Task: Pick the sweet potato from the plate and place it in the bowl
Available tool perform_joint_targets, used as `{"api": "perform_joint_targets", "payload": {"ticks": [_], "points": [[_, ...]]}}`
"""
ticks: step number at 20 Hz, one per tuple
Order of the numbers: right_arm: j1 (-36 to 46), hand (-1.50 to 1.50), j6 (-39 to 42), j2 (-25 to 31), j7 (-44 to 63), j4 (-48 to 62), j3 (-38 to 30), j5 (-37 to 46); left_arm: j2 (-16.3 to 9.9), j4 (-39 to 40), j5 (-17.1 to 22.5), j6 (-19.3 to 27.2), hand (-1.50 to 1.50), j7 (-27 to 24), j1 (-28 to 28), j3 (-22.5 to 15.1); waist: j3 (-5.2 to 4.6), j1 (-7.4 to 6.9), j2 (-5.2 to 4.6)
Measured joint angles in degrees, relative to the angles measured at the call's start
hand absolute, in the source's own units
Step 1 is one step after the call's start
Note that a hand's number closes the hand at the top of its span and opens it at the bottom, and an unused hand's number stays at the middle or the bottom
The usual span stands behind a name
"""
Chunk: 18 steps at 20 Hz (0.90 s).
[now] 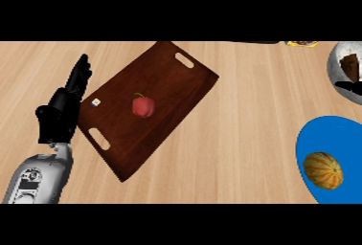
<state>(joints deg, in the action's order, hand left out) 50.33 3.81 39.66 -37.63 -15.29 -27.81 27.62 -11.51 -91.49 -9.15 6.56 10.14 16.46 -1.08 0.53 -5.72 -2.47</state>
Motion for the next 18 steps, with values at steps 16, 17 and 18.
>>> {"api": "perform_joint_targets", "payload": {"ticks": [16,17,18], "points": [[-3.1,-1.5,20.2,12.5,-4.2,7.5,-8.3,-8.0,-0.4,0.0,-0.1,0.7,0.0,-0.2,-1.0,1.6,0.08,2.11,0.41],[-3.8,-1.5,21.3,13.3,-4.2,7.5,-8.5,-8.2,-0.6,-0.2,-0.1,0.7,0.0,-0.2,-1.1,1.9,0.1,2.29,0.48],[-4.5,-1.5,22.3,13.9,-4.1,7.4,-8.5,-8.4,-0.7,0.0,-0.1,0.8,0.0,0.0,-0.8,2.0,0.1,2.54,0.54]]}}
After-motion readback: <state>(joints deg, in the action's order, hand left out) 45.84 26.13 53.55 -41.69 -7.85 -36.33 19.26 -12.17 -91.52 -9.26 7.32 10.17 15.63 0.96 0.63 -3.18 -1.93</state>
